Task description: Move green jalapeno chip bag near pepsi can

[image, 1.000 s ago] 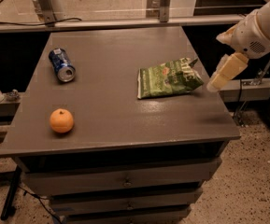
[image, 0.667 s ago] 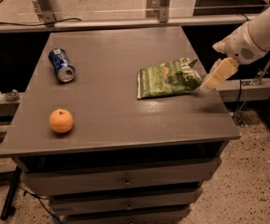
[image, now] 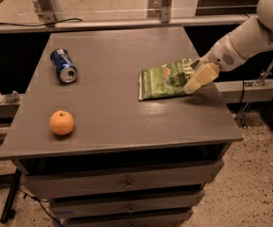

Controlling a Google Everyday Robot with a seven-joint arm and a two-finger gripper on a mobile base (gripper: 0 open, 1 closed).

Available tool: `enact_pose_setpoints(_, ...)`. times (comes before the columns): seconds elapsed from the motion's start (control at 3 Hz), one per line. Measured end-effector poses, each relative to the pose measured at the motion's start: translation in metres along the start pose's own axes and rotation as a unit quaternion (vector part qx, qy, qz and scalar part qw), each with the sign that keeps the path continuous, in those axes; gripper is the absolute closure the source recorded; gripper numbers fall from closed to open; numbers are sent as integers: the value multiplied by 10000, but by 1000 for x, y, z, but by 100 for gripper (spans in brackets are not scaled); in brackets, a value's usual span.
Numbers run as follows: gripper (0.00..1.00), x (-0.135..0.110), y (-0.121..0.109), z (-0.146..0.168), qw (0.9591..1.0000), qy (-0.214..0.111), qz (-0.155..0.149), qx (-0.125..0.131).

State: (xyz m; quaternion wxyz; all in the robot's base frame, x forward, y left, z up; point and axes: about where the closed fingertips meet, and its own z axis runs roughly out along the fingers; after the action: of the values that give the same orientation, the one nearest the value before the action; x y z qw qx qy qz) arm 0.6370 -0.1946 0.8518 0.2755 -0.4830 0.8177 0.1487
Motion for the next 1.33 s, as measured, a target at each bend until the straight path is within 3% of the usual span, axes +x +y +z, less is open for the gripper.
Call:
enact_pose_setpoints(0.33, 41, -8, 6, 5, 9996, 92, 248, -104)
enact_pose_setpoints(1.0, 88, -45, 14, -23, 9995, 125, 265, 106)
enact_pose_setpoints(1.33, 100, -75, 3, -32, 9984, -19, 438, 364)
